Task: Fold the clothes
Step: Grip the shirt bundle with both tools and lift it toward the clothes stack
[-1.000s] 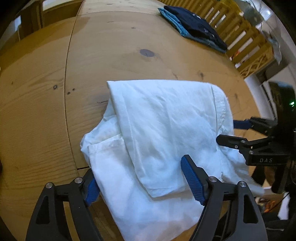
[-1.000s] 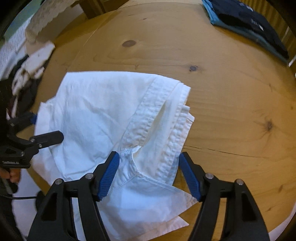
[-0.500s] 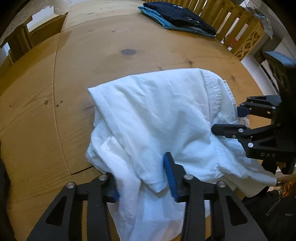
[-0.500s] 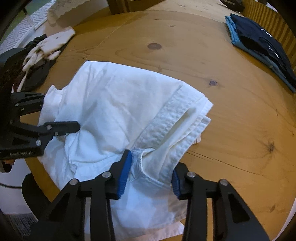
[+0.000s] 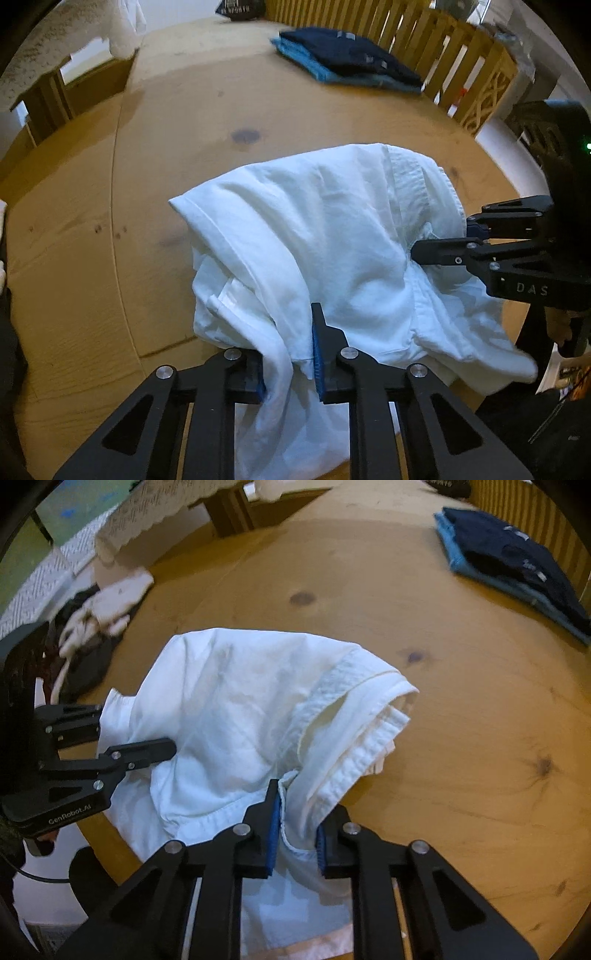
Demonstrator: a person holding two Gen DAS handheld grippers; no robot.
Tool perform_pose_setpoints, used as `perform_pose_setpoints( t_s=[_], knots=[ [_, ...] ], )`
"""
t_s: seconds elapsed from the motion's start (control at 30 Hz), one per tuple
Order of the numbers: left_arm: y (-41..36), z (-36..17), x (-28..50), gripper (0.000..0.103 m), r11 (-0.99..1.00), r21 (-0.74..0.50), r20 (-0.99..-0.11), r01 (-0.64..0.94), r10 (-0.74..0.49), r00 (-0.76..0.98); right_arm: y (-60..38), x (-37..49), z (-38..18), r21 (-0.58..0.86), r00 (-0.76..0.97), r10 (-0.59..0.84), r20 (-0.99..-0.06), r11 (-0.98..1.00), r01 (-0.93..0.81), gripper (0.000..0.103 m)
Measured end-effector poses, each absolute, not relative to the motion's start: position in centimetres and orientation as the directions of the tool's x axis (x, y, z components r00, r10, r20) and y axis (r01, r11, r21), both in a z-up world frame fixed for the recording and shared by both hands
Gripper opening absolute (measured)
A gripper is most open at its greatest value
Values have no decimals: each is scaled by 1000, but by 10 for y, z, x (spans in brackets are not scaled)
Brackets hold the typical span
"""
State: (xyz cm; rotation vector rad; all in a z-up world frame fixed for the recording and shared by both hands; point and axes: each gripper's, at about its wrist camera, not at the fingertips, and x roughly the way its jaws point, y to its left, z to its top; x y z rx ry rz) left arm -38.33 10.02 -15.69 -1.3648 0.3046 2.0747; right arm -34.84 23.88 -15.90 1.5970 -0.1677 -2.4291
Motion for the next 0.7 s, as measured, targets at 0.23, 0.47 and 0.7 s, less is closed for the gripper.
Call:
perform_pose_setpoints(
  t_s=[0.23,0.47,0.7],
  knots=[
    [122,-113,-396,17,-761,-166,-836,-627,446,-320,275,-355,-107,184,-475,-219,-853,-976,119,14],
    [196,-68,-433,17,-702,-153,-778,-695,520,-353,349,-370,-50,112,-575,-115,-810,-993,42,14],
    [296,-22,-497,17,-667,-91,-711,-740,563,-420,435,-437,-3,-69,-623,92,-777,-996,-60,14]
  ],
)
